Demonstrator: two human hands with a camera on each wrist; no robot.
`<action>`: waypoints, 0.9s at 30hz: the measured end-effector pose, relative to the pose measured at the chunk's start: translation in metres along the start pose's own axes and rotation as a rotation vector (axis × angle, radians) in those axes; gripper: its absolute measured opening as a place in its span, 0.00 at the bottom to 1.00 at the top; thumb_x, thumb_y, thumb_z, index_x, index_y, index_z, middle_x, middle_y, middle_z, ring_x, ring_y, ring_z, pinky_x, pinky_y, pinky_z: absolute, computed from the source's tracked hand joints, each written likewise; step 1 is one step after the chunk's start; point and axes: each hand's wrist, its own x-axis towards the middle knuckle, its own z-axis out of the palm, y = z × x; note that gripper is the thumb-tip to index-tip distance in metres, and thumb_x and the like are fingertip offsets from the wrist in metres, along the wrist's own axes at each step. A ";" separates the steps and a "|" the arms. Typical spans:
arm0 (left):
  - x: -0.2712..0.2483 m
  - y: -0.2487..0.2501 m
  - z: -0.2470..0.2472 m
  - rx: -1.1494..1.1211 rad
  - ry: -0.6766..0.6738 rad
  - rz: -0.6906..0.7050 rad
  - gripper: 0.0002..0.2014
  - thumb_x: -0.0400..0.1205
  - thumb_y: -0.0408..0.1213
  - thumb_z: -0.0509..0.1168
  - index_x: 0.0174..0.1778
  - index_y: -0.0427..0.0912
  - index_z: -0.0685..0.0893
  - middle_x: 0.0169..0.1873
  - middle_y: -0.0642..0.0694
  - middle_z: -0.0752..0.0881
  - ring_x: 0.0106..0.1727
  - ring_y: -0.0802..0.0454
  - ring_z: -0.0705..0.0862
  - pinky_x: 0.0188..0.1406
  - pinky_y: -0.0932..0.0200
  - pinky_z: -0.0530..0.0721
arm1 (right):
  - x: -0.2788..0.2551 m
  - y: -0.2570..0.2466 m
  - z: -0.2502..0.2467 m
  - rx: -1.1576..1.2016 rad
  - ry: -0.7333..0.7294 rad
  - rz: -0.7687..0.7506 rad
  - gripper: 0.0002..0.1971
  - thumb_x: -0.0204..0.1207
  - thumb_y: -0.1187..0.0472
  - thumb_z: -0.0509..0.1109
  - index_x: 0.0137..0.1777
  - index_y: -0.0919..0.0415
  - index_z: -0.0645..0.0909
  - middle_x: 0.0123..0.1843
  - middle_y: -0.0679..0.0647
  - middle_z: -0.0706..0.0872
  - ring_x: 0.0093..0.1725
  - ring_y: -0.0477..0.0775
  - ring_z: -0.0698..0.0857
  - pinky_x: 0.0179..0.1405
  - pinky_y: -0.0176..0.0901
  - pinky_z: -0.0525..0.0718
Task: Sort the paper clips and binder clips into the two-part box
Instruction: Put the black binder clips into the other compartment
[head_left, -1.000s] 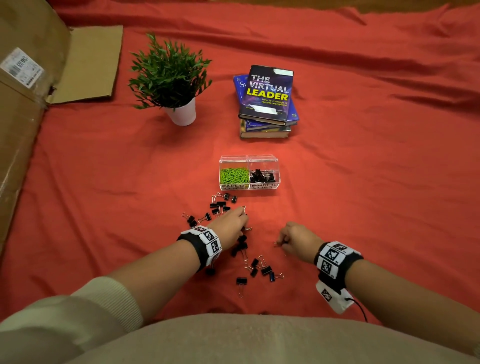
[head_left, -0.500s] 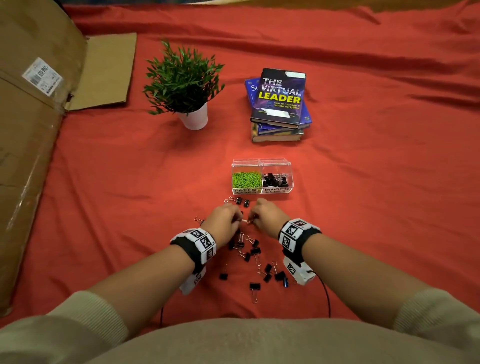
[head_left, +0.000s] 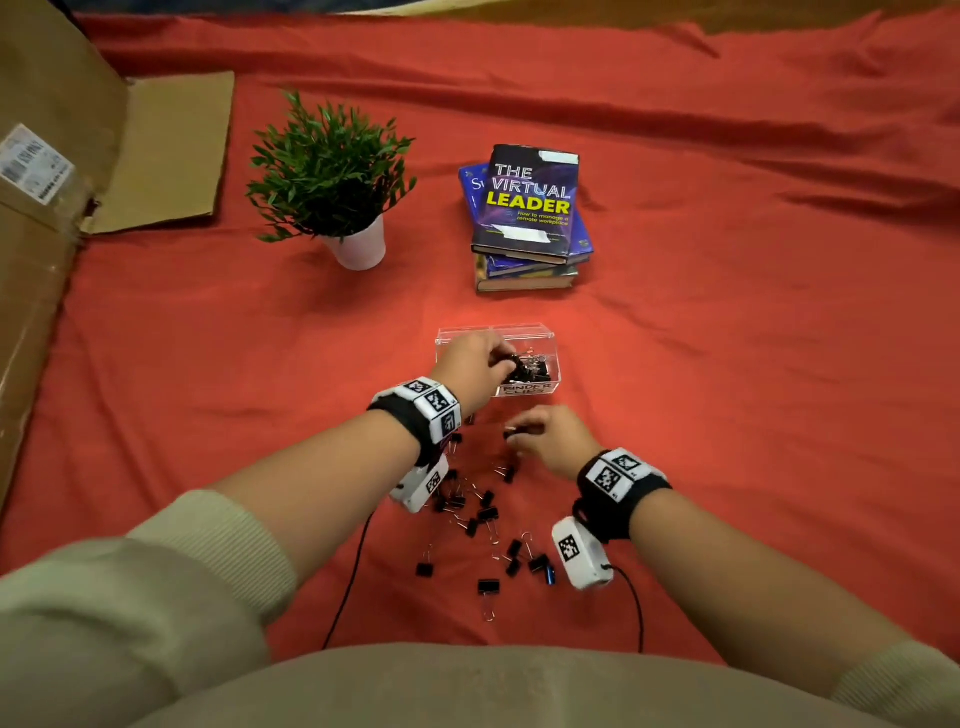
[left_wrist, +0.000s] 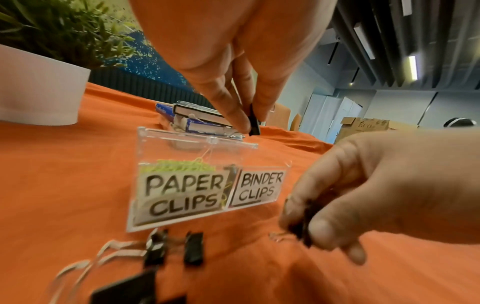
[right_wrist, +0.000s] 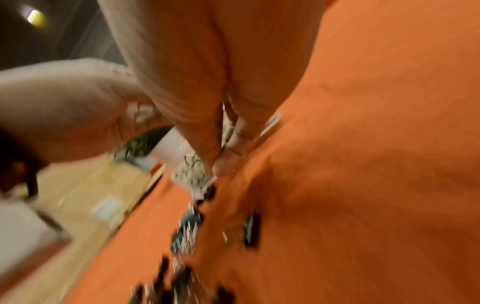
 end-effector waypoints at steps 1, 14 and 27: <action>0.008 0.005 0.002 0.024 0.001 0.005 0.09 0.81 0.35 0.67 0.55 0.40 0.87 0.51 0.44 0.89 0.52 0.48 0.85 0.53 0.61 0.81 | 0.000 -0.001 -0.011 0.103 0.017 0.036 0.09 0.71 0.70 0.74 0.51 0.66 0.88 0.40 0.57 0.87 0.30 0.44 0.83 0.38 0.35 0.81; 0.015 0.000 0.025 0.265 -0.087 0.084 0.12 0.79 0.29 0.62 0.56 0.37 0.85 0.57 0.38 0.80 0.60 0.41 0.79 0.62 0.52 0.76 | 0.047 -0.028 -0.069 -0.133 0.228 0.022 0.08 0.72 0.70 0.71 0.50 0.67 0.87 0.44 0.63 0.89 0.42 0.53 0.83 0.46 0.43 0.79; -0.066 -0.047 0.065 0.523 -0.397 0.217 0.15 0.78 0.36 0.67 0.60 0.39 0.78 0.57 0.41 0.76 0.61 0.40 0.78 0.58 0.45 0.79 | -0.031 -0.012 -0.021 -0.537 -0.300 -0.165 0.05 0.70 0.65 0.69 0.44 0.60 0.84 0.45 0.56 0.87 0.42 0.54 0.83 0.44 0.43 0.79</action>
